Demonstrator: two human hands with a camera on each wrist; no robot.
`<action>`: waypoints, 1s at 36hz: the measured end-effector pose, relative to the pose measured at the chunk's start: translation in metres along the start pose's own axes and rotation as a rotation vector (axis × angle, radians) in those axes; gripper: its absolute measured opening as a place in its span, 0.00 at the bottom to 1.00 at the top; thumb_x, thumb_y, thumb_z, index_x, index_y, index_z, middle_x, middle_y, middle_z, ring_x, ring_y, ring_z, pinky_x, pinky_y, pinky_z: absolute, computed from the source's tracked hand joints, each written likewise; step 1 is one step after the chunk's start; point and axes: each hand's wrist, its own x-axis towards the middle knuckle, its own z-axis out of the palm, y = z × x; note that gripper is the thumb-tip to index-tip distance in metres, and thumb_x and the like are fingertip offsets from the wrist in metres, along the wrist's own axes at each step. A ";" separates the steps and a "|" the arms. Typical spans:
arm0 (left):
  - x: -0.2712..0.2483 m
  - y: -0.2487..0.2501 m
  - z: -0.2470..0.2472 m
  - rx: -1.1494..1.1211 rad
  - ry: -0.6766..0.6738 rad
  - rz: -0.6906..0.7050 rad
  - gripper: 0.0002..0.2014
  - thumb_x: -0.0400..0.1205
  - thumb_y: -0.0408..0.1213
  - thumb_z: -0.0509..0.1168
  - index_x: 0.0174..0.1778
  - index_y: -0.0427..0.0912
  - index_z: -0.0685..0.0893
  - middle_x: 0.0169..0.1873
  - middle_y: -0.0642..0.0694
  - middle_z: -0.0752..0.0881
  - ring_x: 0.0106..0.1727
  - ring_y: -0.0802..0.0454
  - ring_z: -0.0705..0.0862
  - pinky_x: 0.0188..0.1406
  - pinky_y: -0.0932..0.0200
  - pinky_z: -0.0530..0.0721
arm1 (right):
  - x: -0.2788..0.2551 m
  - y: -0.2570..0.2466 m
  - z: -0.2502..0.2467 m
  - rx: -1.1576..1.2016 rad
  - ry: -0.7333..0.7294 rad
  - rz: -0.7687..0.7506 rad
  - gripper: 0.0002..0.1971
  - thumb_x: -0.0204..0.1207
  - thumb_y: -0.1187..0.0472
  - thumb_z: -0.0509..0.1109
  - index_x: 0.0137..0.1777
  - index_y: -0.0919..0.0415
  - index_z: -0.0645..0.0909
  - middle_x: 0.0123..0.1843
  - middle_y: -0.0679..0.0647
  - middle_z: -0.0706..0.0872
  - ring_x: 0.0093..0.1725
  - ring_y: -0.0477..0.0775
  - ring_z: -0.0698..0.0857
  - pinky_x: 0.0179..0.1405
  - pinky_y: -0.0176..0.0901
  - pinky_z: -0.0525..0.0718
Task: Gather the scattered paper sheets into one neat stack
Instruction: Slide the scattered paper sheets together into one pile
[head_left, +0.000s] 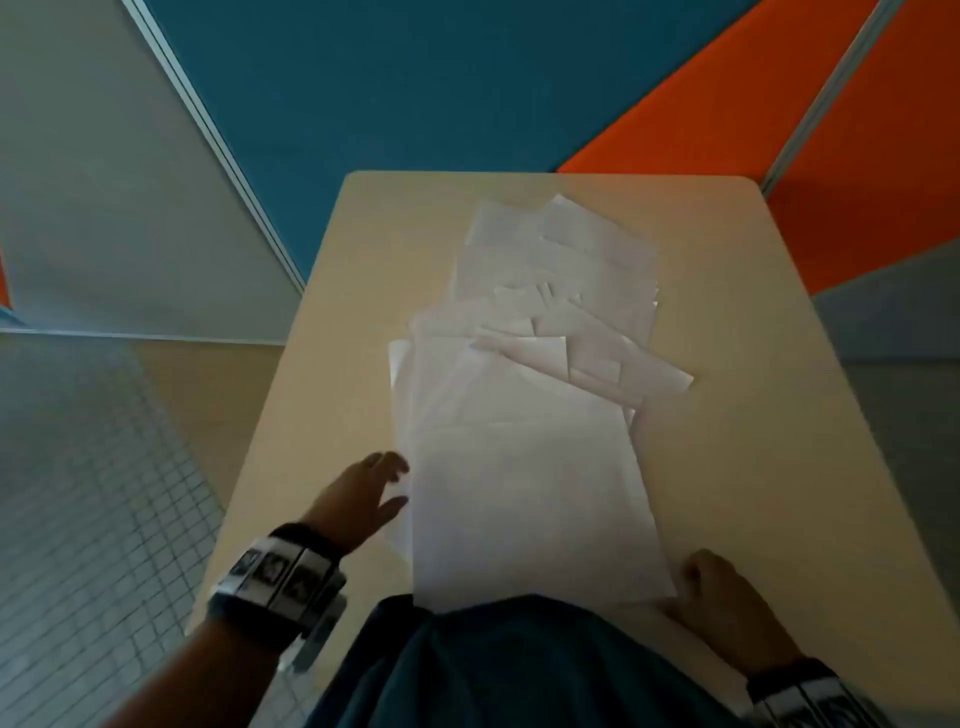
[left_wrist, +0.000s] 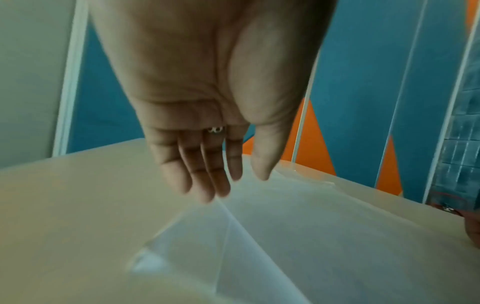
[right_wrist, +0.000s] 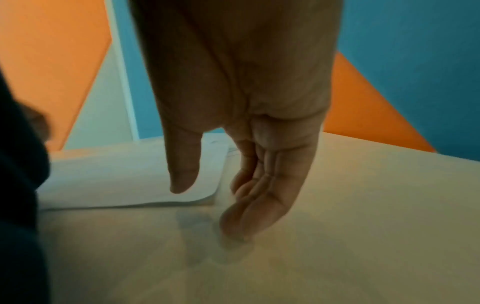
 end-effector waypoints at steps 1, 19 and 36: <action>0.012 0.003 0.002 0.008 0.042 0.011 0.17 0.79 0.35 0.65 0.64 0.38 0.77 0.59 0.40 0.81 0.59 0.41 0.82 0.59 0.51 0.78 | 0.001 -0.002 0.003 0.018 0.020 -0.014 0.19 0.68 0.53 0.77 0.36 0.53 0.65 0.40 0.49 0.68 0.37 0.51 0.72 0.25 0.30 0.62; 0.080 0.031 0.022 0.359 0.081 -0.073 0.22 0.80 0.46 0.64 0.69 0.47 0.71 0.66 0.45 0.78 0.66 0.43 0.79 0.66 0.45 0.73 | 0.012 0.002 0.018 0.216 0.283 -0.099 0.14 0.69 0.77 0.72 0.54 0.67 0.81 0.48 0.60 0.80 0.47 0.64 0.85 0.47 0.45 0.81; 0.055 0.010 0.022 0.074 0.133 -0.237 0.08 0.79 0.37 0.65 0.52 0.44 0.85 0.51 0.44 0.89 0.57 0.45 0.83 0.62 0.52 0.73 | 0.073 -0.029 -0.017 0.404 0.403 -0.044 0.11 0.71 0.75 0.70 0.53 0.71 0.84 0.52 0.67 0.89 0.46 0.56 0.83 0.51 0.41 0.75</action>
